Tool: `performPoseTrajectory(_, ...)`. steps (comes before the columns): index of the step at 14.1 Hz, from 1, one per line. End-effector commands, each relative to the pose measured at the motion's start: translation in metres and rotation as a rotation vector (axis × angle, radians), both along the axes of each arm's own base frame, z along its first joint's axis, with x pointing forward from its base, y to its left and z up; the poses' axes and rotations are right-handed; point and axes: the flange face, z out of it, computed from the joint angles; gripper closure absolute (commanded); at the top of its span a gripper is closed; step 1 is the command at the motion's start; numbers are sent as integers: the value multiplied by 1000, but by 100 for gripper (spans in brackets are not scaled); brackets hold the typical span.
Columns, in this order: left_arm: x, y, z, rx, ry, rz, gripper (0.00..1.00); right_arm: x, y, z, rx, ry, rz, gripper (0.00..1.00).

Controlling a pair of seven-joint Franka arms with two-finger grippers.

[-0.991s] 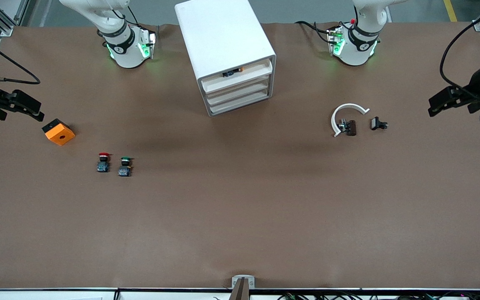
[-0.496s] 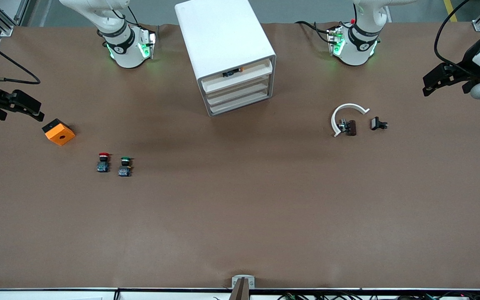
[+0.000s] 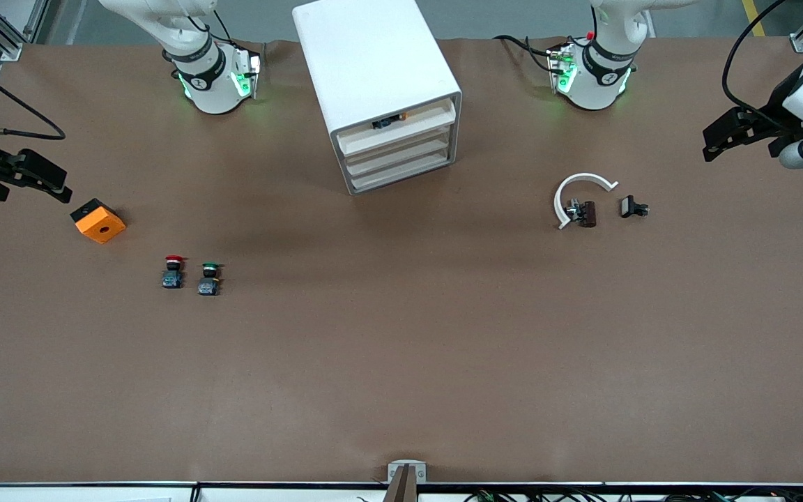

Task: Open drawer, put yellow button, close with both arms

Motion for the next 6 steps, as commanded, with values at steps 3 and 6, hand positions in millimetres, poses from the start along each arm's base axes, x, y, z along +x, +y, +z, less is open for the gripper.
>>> performPoseTrajectory(3, 1, 1, 7, -6, -7, -4, 0, -3, -4, 6, -18, -6, -2, 0)
performPoseTrajectory(6, -3, 1, 6, -2, 26, 4, 0, -3, -3, 6, -16, -8, -3, 0)
